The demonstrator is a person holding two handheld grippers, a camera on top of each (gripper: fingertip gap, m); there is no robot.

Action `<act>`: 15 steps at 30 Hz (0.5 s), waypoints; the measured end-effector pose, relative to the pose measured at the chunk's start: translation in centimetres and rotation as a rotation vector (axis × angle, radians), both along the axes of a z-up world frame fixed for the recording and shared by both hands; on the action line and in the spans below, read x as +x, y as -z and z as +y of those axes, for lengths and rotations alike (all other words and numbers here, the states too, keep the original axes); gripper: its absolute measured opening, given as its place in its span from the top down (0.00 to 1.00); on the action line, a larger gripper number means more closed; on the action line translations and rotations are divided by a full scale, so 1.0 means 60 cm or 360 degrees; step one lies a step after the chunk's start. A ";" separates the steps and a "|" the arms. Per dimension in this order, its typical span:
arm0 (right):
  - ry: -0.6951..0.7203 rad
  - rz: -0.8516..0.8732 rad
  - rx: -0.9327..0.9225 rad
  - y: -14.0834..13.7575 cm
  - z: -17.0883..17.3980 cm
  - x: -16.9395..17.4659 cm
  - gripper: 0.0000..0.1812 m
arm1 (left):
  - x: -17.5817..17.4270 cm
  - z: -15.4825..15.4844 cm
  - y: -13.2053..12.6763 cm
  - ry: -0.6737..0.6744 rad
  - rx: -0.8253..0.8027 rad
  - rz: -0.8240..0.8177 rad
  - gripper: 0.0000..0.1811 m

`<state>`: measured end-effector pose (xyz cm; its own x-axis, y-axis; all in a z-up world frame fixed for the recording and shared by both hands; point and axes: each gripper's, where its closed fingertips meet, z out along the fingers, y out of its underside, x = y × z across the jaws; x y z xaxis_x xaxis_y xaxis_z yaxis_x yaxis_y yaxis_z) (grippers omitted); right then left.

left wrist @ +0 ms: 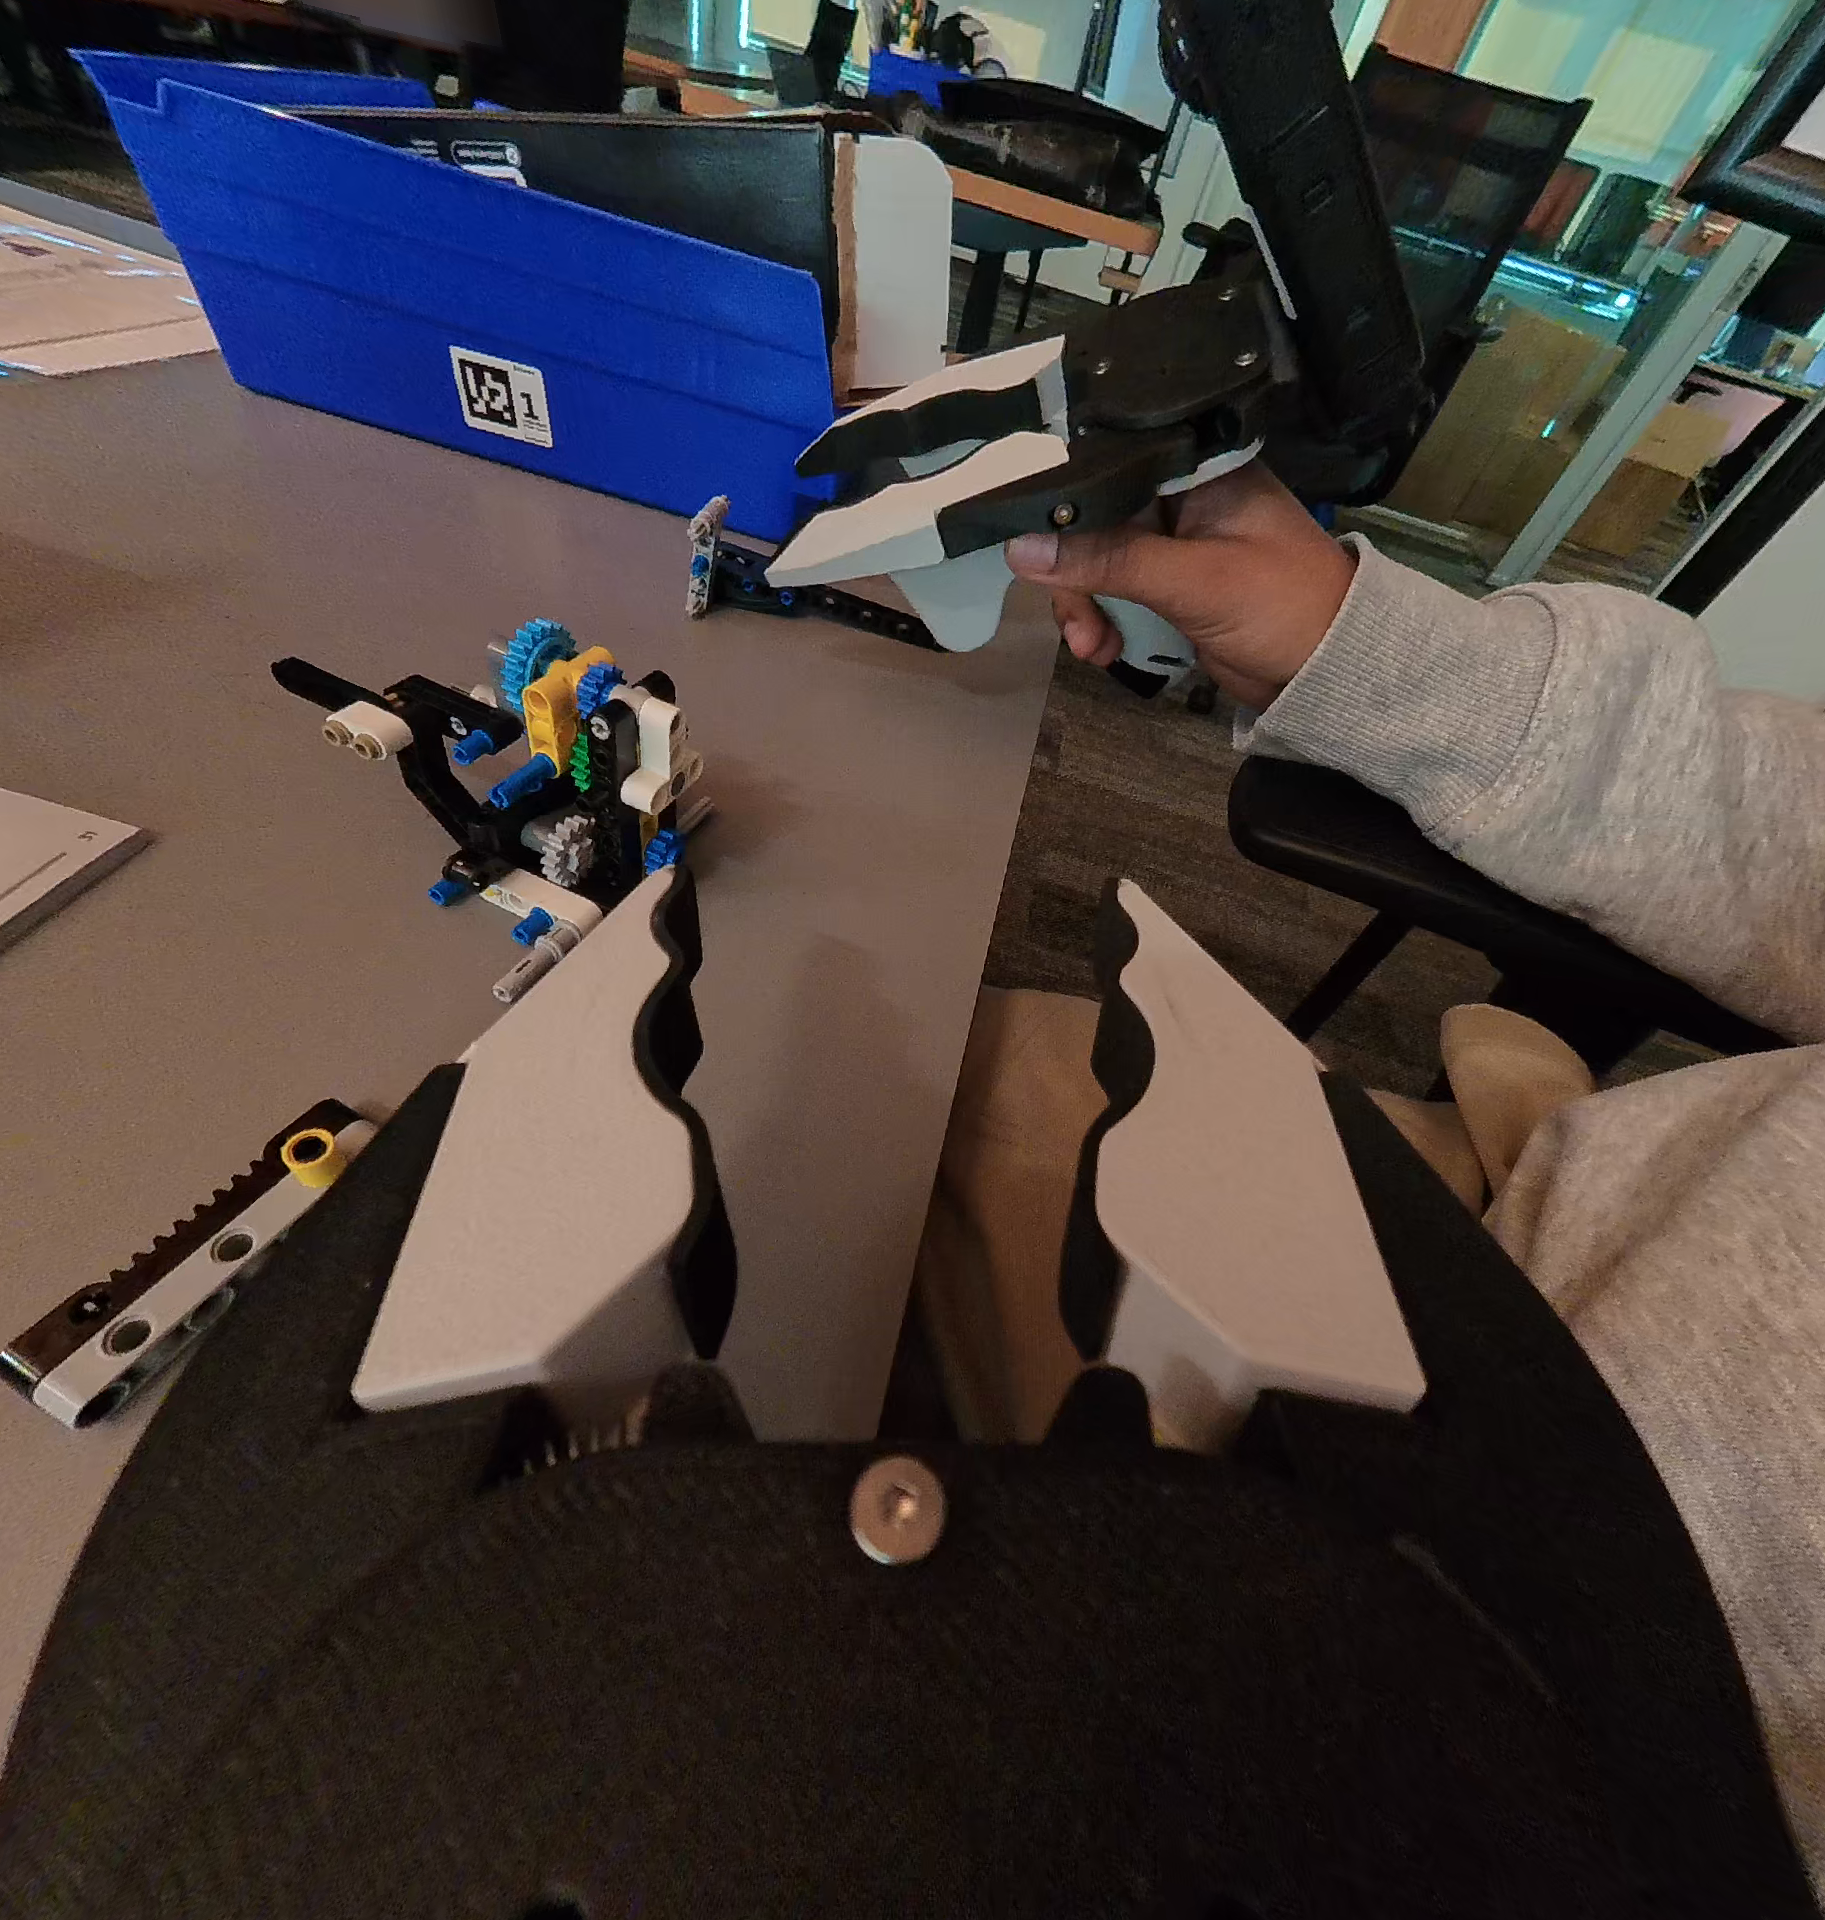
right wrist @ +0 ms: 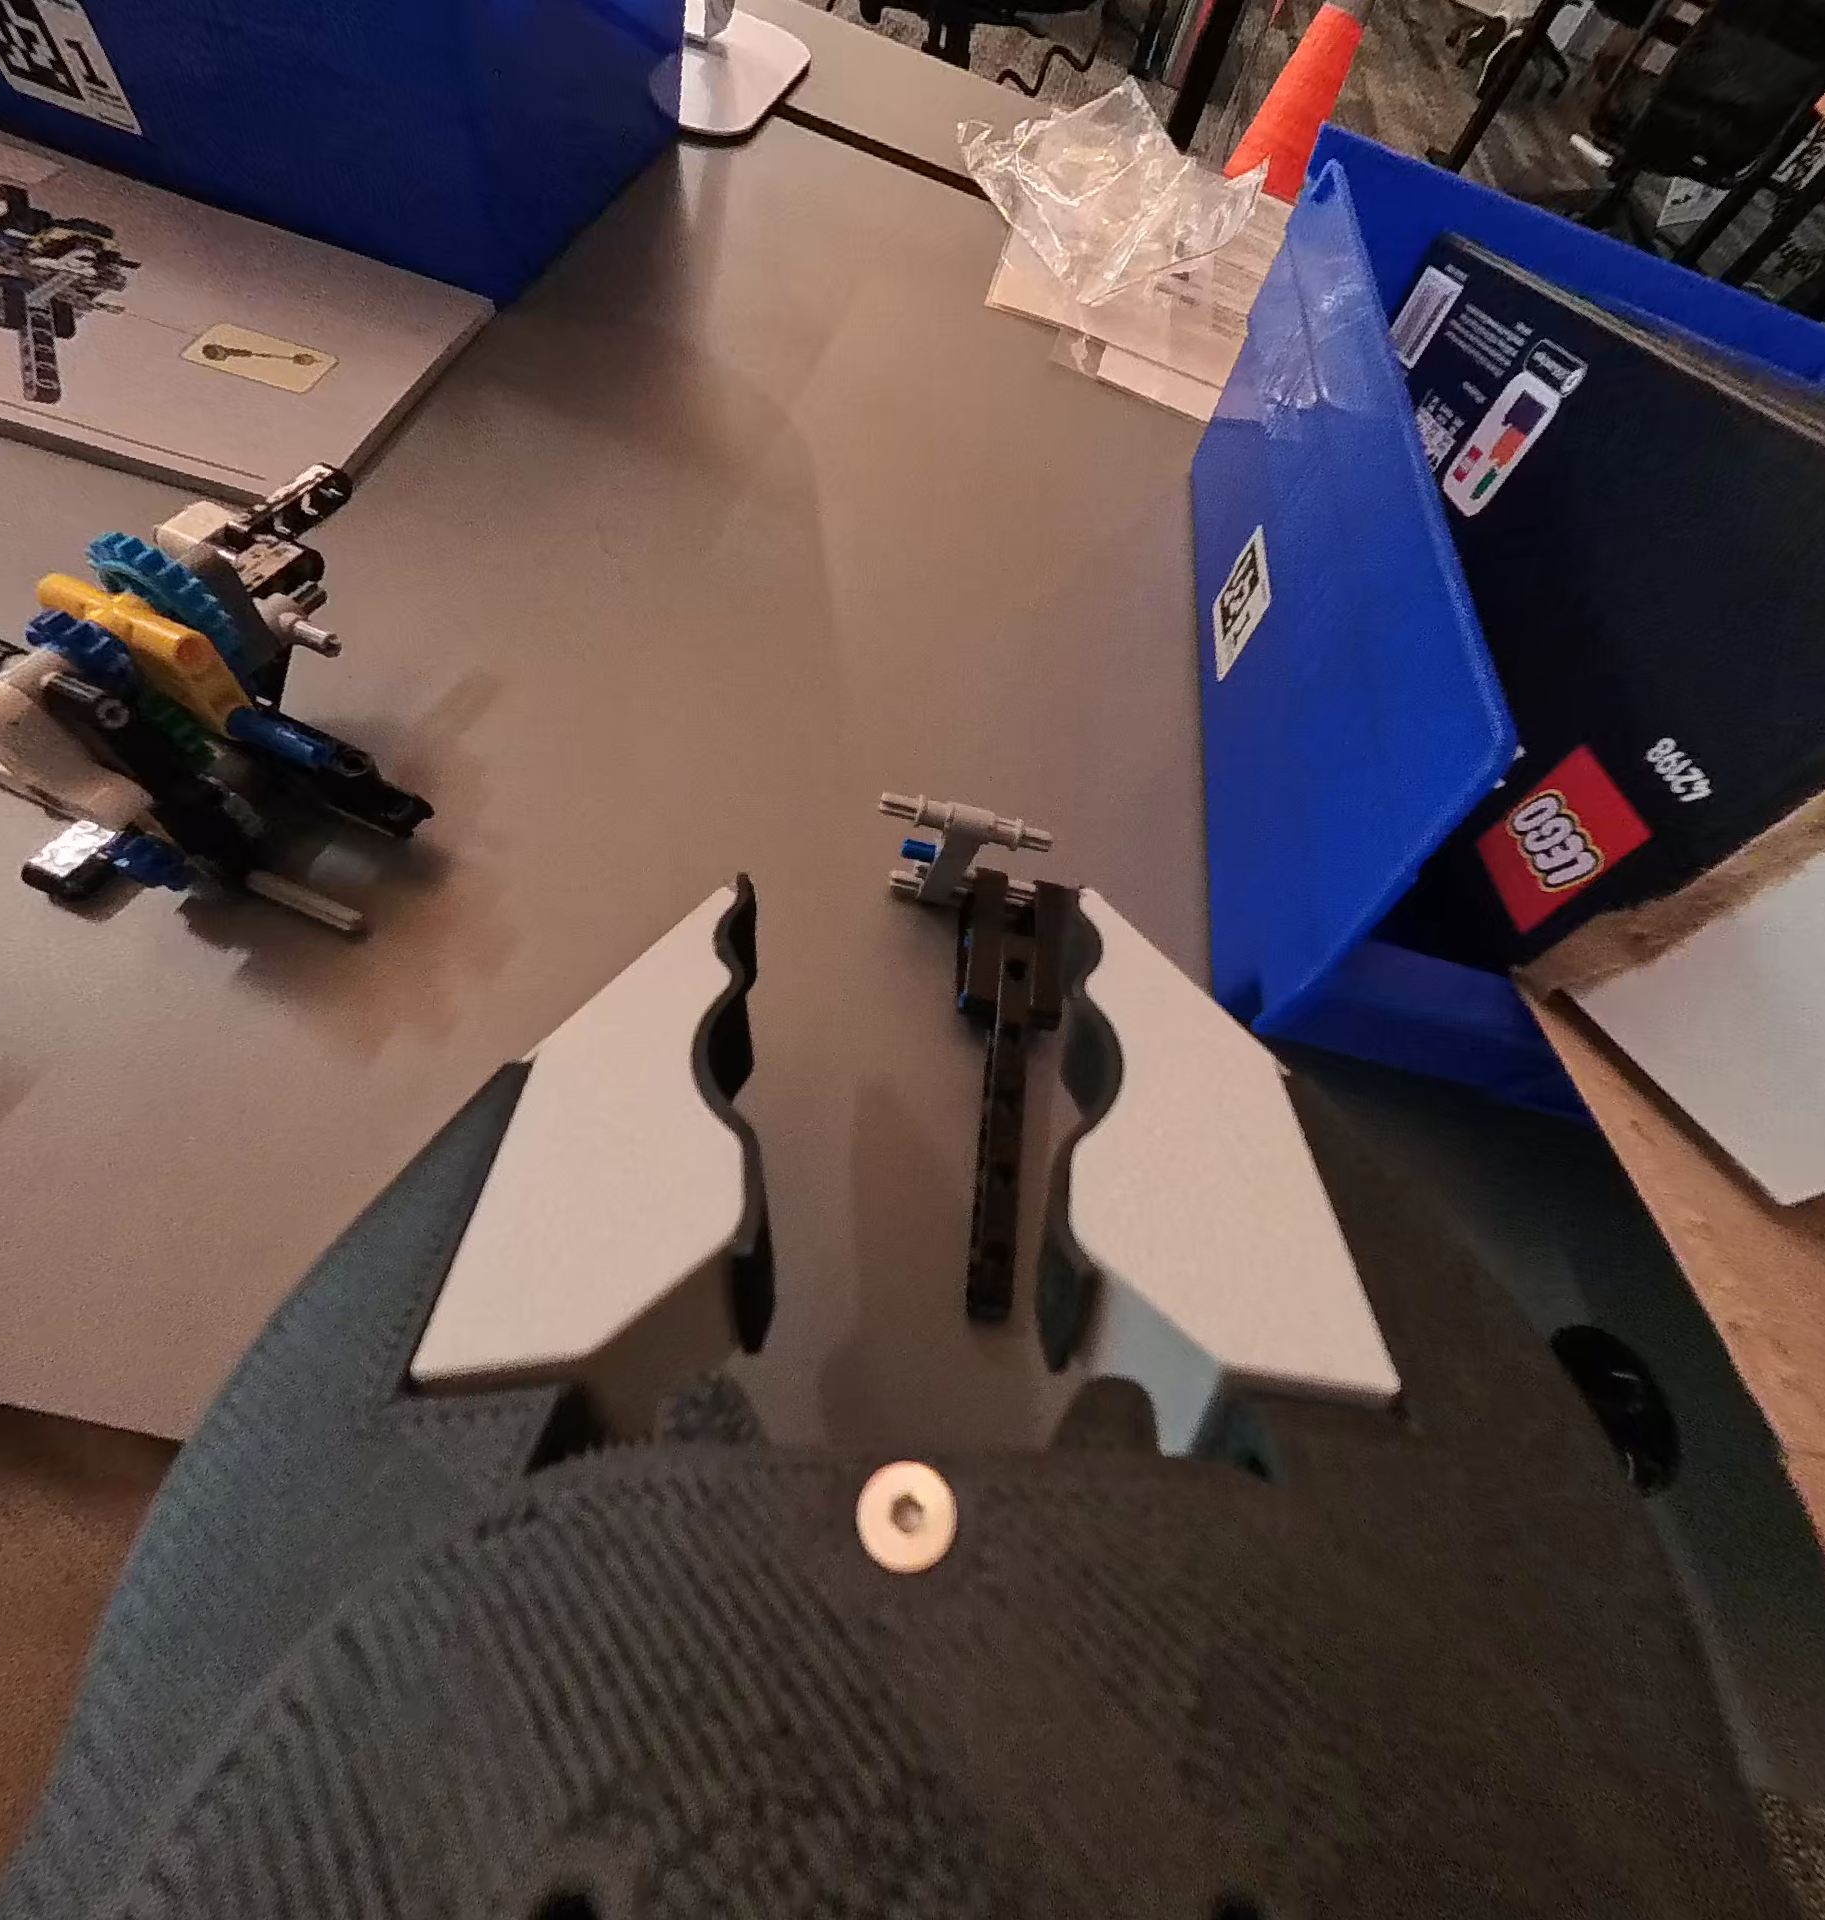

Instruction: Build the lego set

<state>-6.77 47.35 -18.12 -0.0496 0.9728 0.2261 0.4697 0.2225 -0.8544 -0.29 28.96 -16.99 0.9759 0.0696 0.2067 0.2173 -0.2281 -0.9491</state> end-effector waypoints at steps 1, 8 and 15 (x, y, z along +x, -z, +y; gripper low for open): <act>-0.0002 -0.0002 0.0000 0.001 -0.001 0.000 0.68 | 0.000 0.000 0.000 0.0000 0.0000 -0.0001 0.59; -0.0013 -0.0001 0.0001 0.000 -0.004 0.000 0.68 | 0.000 0.000 0.000 -0.0001 -0.0002 0.0002 0.59; -0.0021 -0.0004 0.0004 0.001 -0.006 -0.001 0.68 | 0.001 0.000 0.001 0.0001 -0.0004 0.0005 0.59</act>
